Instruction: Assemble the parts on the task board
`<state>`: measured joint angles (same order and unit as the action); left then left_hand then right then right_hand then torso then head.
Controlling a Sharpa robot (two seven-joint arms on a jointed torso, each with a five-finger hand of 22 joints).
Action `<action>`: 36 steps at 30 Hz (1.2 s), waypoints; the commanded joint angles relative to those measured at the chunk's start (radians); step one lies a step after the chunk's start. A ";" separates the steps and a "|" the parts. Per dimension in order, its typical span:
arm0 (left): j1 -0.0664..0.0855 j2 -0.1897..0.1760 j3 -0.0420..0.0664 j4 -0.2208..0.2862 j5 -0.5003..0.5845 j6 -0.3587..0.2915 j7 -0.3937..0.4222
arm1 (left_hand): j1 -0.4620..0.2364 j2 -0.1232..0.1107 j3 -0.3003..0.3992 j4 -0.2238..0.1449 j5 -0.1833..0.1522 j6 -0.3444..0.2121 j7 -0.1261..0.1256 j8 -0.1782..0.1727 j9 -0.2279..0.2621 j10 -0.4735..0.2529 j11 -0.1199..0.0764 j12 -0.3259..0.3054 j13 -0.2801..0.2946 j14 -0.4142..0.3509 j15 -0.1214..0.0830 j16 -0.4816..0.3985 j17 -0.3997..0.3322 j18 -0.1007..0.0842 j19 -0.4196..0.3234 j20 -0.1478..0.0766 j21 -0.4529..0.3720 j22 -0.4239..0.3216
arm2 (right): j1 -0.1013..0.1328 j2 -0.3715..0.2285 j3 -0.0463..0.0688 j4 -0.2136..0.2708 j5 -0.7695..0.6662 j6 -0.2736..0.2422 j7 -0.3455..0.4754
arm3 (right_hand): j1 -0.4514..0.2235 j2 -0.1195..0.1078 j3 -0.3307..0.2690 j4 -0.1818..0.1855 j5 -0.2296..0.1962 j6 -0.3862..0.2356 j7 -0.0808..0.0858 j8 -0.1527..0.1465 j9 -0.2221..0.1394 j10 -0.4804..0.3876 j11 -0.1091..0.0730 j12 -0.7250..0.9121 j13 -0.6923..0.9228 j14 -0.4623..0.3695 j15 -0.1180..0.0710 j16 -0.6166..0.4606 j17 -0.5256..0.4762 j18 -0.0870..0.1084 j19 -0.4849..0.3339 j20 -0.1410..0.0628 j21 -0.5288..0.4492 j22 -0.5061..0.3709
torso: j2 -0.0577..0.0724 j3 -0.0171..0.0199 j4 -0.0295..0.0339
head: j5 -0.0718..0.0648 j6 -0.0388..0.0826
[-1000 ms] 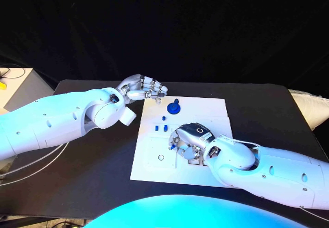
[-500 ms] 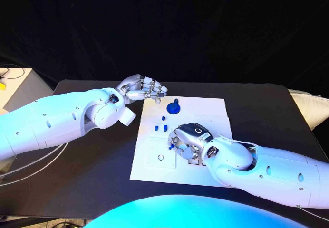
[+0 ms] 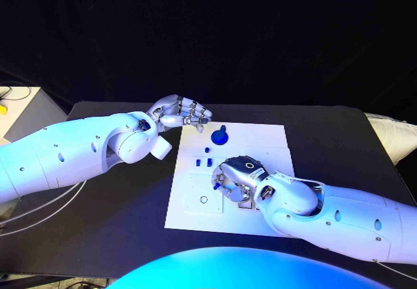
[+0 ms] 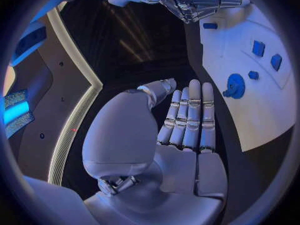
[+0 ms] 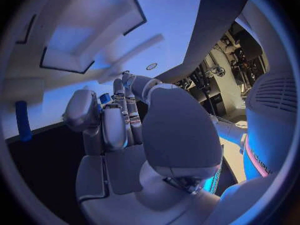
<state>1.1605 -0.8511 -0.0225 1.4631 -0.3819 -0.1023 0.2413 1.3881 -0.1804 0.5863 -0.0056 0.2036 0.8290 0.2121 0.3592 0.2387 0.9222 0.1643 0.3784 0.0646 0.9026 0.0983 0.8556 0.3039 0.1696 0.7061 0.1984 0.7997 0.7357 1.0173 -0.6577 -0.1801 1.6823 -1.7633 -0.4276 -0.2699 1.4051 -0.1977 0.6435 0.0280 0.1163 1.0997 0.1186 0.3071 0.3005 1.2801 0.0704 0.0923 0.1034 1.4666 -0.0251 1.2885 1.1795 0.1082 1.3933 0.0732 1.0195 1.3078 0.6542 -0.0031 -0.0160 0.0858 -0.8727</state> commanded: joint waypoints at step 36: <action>0.000 0.002 0.001 -0.002 0.006 0.019 0.001 | -0.014 0.000 -0.006 0.003 0.002 -0.008 0.025 -0.004 -0.002 -0.004 0.007 -0.007 0.000 0.001 0.004 -0.008 -0.002 0.011 0.007 0.002 -0.010 -0.004 | -0.008 -0.033 -0.009 0.023 0.064 -0.154 0.007 | 0.032 -0.032 -0.333 0.088 0.042 -0.163 0.059 -0.107 -0.030 -0.366 0.059 0.118 -0.027 -0.243 0.074 -0.135 -0.333 0.072 -0.250 0.075 -0.570 -0.146 | 0.000 0.0010 -0.0001 | -0.004 0.000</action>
<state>1.1605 -0.8503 -0.0226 1.4608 -0.3814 -0.0964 0.2320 1.3841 -0.1764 0.5835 -0.0028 0.2036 0.8290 0.2121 0.3593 0.2380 0.9185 0.1680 0.3747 0.0646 0.9025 0.0983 0.8516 0.3033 0.1696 0.7061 0.1983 0.7929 0.7322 1.0101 -0.6831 -0.1893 1.6963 -1.7157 -0.5299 -0.2709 1.4323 -0.2298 0.3155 0.1133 0.1550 0.9362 0.1746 0.2038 0.2714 0.9171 0.1296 0.2075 0.0762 1.2306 0.0498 1.1511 0.8474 0.1702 1.1478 0.1464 0.4529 1.1612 0.6544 -0.0018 -0.0158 0.0822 -0.8727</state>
